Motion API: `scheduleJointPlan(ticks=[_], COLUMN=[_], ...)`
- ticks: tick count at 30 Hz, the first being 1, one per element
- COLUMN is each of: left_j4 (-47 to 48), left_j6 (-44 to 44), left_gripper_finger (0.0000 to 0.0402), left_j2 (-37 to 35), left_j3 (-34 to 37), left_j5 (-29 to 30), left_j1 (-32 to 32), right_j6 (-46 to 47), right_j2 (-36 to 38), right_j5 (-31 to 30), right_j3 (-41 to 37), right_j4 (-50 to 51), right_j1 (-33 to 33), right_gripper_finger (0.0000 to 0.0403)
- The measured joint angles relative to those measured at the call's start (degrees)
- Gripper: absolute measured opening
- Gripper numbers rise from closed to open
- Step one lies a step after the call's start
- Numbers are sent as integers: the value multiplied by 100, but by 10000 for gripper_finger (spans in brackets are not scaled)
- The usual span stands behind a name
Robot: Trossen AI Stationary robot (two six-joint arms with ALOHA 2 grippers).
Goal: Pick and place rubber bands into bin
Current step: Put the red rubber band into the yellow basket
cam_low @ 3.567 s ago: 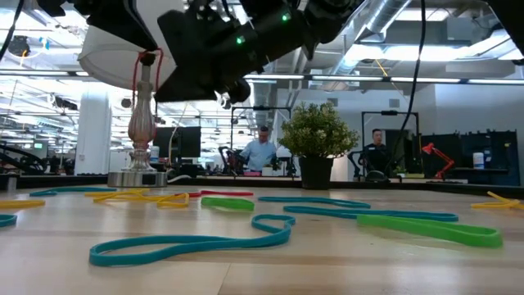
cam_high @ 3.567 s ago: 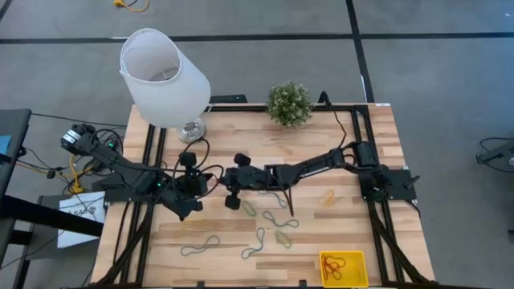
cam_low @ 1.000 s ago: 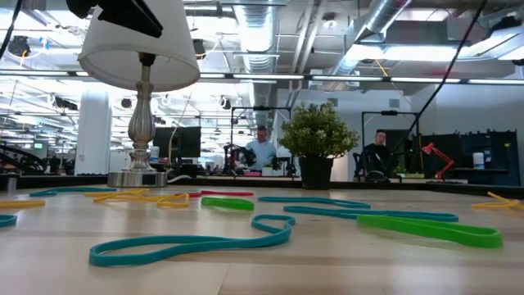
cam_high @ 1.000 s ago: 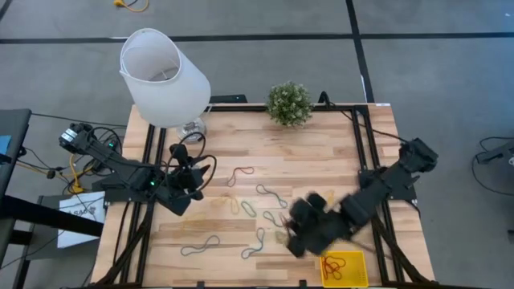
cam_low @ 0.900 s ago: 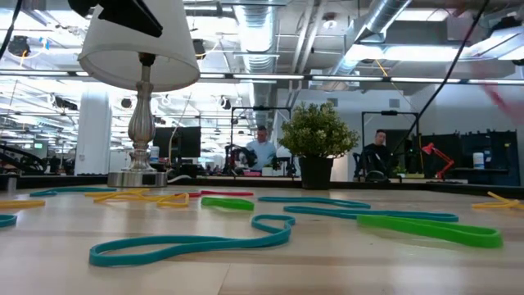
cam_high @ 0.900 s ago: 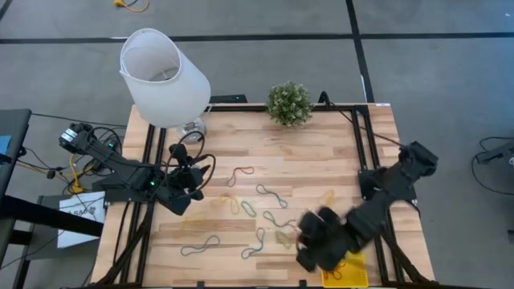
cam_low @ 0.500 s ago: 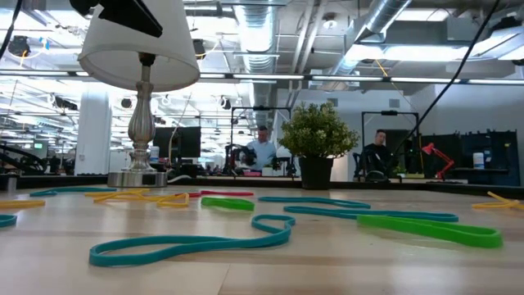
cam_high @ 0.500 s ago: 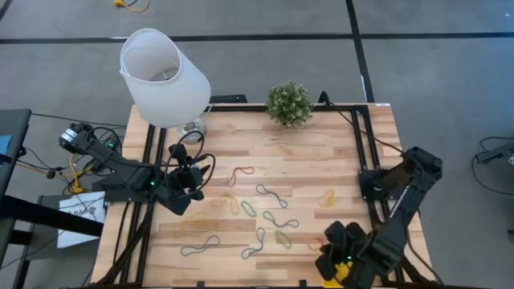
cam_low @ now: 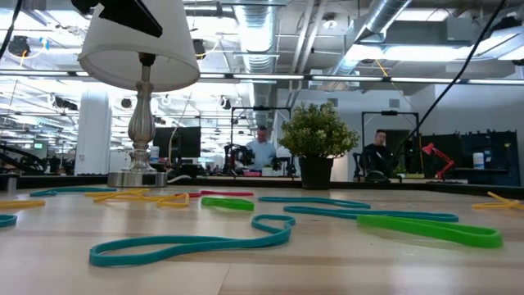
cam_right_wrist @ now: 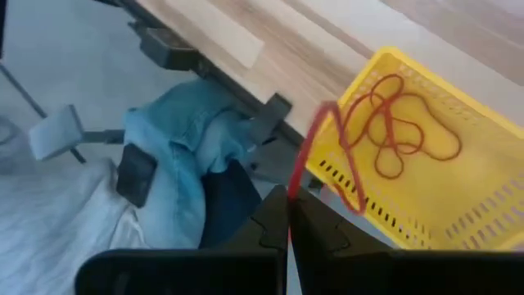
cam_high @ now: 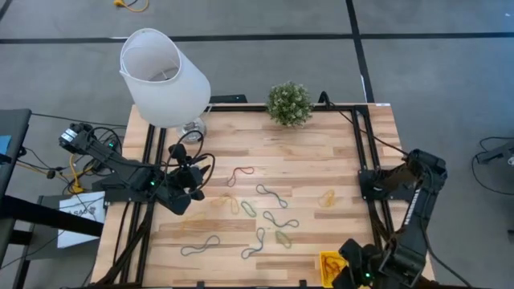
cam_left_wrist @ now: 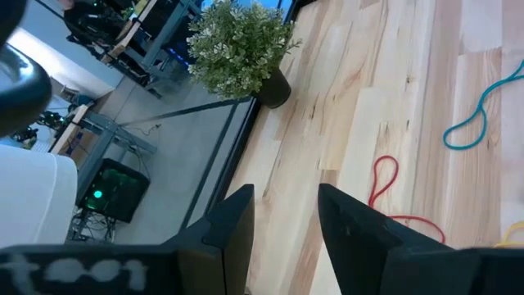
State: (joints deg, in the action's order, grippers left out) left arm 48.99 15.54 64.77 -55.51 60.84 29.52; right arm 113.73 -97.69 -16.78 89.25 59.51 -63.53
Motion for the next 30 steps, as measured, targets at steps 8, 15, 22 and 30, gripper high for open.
scheduleJointPlan(ticks=[8,15,22,30], left_j4=[1,2,2,2], left_j6=[131,252,285,365], left_gripper_finger=[129,129,130,130], left_j2=[0,0,0,0], left_j3=[0,2,2,3], left_j5=[-70,-105,-81,-72], left_j1=[0,0,0,0], right_j6=[-138,-371,-288,-121], right_j2=[-74,-72,-74,-103], right_j5=[-340,-280,-270,-203], right_j3=[-231,-712,-719,-724], right_j4=[732,-526,-180,123], right_j1=[0,0,42,123], right_gripper_finger=[0,0,10,89])
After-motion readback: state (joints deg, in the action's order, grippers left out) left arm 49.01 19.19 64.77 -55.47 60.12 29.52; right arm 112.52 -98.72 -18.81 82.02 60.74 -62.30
